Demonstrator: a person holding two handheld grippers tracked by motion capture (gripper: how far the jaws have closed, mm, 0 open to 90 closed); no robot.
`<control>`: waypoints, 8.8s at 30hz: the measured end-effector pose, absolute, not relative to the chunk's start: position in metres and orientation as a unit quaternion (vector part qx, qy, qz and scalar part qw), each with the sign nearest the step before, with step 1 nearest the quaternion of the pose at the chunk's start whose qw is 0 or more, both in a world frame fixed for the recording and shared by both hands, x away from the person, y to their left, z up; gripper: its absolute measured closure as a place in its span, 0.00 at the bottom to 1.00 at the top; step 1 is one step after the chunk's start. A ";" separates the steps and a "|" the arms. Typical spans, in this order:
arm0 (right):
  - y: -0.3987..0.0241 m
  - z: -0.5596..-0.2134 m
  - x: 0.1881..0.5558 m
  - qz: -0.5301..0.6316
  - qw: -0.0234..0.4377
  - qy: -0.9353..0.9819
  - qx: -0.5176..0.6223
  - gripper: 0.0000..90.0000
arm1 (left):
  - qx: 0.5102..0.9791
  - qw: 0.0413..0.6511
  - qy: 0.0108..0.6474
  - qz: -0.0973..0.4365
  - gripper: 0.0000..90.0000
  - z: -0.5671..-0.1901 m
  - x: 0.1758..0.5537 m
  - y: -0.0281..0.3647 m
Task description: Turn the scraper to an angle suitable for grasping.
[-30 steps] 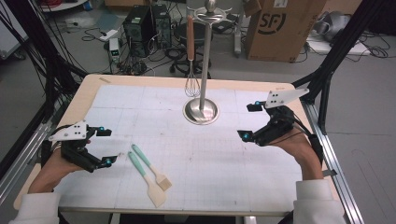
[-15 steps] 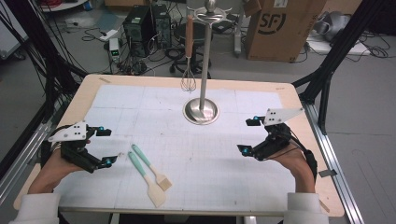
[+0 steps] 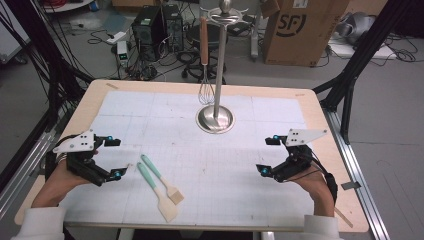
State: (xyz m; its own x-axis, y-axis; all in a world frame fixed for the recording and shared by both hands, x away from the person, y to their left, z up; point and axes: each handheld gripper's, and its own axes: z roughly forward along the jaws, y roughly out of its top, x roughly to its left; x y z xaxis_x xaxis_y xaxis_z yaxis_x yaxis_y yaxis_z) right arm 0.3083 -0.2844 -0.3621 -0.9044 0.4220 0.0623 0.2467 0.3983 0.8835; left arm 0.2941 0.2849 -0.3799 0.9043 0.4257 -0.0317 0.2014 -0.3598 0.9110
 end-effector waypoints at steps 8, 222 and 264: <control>-0.292 -0.366 0.306 0.504 0.093 0.833 0.207 0.00 | 0.824 0.526 0.191 0.093 0.02 -0.379 0.296 0.279; -0.292 -0.368 0.307 0.492 0.087 0.842 0.205 0.00 | 0.988 0.139 -0.066 0.012 0.14 -0.408 0.301 0.203; -0.291 -0.369 0.307 0.492 0.085 0.841 0.206 0.00 | 0.990 0.108 -0.085 -0.019 0.84 -0.409 0.302 0.200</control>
